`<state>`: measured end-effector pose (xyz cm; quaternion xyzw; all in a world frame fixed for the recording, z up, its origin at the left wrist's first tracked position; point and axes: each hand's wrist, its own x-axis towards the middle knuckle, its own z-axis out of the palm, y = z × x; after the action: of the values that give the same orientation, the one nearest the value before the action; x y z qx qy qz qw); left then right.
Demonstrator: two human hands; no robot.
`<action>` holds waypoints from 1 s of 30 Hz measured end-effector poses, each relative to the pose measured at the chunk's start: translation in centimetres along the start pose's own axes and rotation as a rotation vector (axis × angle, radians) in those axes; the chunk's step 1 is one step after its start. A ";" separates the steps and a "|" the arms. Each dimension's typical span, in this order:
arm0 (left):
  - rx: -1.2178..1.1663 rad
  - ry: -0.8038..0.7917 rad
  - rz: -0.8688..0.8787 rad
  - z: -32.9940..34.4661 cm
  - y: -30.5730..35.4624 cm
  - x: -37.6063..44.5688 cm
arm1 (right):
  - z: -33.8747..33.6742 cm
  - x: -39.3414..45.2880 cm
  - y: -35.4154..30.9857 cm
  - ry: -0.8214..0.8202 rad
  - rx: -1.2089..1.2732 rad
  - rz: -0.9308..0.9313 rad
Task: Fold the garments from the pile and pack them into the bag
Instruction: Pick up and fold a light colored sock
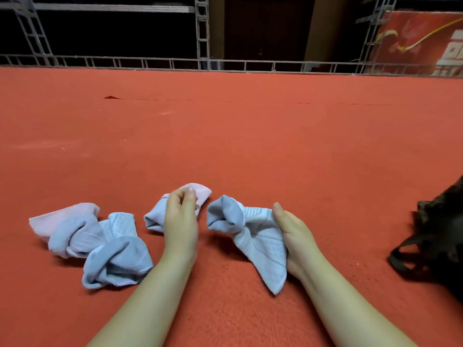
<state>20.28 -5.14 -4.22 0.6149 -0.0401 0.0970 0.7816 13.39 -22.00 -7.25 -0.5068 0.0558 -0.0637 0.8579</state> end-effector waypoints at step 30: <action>-0.179 -0.394 -0.420 -0.6 0.1 -0.1 | -1.6 -1.3 -2.2 0.150 -0.390 -0.024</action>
<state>20.16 -4.51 -4.28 0.5453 -0.0713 -0.1920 0.8128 11.74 -24.19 -6.00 -0.6577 0.1248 -0.0996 0.7362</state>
